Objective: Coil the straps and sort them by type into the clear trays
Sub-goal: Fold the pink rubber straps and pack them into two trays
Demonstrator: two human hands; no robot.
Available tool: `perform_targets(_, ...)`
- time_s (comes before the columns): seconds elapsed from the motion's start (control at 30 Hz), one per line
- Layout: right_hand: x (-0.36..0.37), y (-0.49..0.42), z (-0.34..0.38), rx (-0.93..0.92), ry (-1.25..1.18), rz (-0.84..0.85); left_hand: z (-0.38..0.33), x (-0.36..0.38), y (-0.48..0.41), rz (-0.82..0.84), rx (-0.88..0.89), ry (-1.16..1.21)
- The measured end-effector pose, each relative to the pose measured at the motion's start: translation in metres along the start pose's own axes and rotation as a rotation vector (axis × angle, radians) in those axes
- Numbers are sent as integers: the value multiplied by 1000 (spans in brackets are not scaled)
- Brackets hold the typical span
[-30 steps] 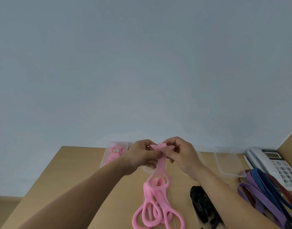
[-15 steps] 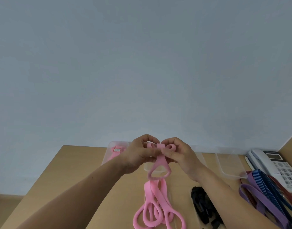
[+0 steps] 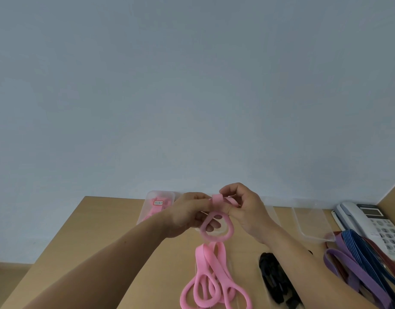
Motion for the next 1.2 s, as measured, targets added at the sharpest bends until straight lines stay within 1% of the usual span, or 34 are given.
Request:
perform_targets(0.1, 1, 0, -1, -16, 41, 2, -3, -2, -1, 4, -24, 38)
perform_targets(0.23, -1, 1, -2, 5, 28, 29, 0, -4, -1, -3, 28, 46)
perform_targets(0.37, -4, 1, -2, 69, -21, 81, 1, -8, -5, -68, 57, 135)
perform_targets(0.43, -3, 1, -2, 109, -35, 92, 2, -10, -7, -112, 89, 94)
perform_targets(0.6, -2, -4, -6, 145, 39, 5, 7, -6, -10, -159, 142, -106)
perform_targets(0.7, -2, -5, -7, 134, 41, -8, 11, -6, -11, -198, 122, -79)
perform_targets(0.77, -2, -5, -8, 123, 22, -36, 11, -7, -12, -225, 70, -112)
perform_targets(0.83, -3, -4, -8, 102, 24, -63, 10, -7, -11, -188, 17, -128)
perform_targets(0.9, -2, -4, -7, 65, 67, -53, 8, -7, -10, -131, -20, -107)
perform_targets(1.0, -1, -3, -7, 12, 131, -57, 4, -6, -9, -77, -49, 4)
perform_targets(1.07, -1, -2, -8, -11, 139, -54, 2, -7, -9, -78, -60, 93)
perform_targets(1.2, 2, 0, -7, -49, 162, -44, 2, -7, -11, -97, -29, 83)
Point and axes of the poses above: each hand's wrist, its own y-axis away from the middle knuckle, its own x-axis out of the palm, z = x × y, the point moved 2 cm from there along -y, towards the middle knuckle, and after that the axes turned 1 degree about x, right-handed, at the moved point
